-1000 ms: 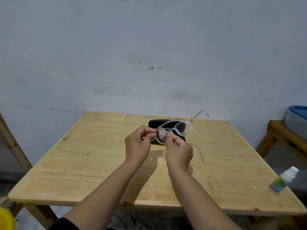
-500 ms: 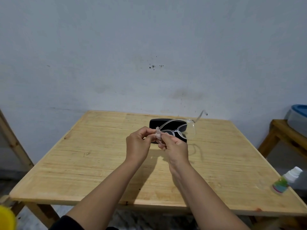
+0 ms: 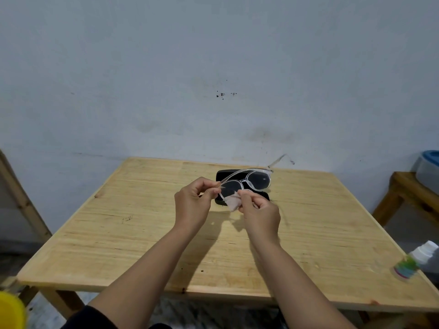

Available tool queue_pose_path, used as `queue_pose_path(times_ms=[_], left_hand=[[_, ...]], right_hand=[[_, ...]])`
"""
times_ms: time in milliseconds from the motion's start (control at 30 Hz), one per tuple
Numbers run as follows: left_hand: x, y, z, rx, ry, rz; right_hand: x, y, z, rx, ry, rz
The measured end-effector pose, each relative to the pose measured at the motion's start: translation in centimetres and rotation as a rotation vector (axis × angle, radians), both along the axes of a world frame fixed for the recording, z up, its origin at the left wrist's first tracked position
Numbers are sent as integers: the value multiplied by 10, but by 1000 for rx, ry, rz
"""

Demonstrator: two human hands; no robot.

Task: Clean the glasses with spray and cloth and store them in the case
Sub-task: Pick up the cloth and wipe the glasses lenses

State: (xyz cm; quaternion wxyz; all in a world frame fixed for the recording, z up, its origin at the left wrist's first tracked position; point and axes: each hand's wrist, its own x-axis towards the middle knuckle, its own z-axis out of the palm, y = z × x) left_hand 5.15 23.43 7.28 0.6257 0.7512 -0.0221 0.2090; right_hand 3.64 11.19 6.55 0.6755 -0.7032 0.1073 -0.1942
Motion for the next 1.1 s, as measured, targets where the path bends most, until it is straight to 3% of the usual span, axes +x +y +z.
queue_pose_path(times_ms=[333, 533, 900, 1000, 1100], left_hand=[[-5, -14, -2, -52, -1, -49], [-7, -20, 0, -86, -6, -111], [-2, -5, -1, -42, 23, -83], [-1, -2, 1, -9, 10, -63], [-1, -2, 4, -19, 10, -54]], right_hand=[[3, 27, 5, 246, -55, -138], [4, 23, 7, 291, -36, -81], [2, -11, 21, -60, 71, 384], [1, -13, 19, -149, 82, 364], [0, -6, 12, -122, 9, 175]])
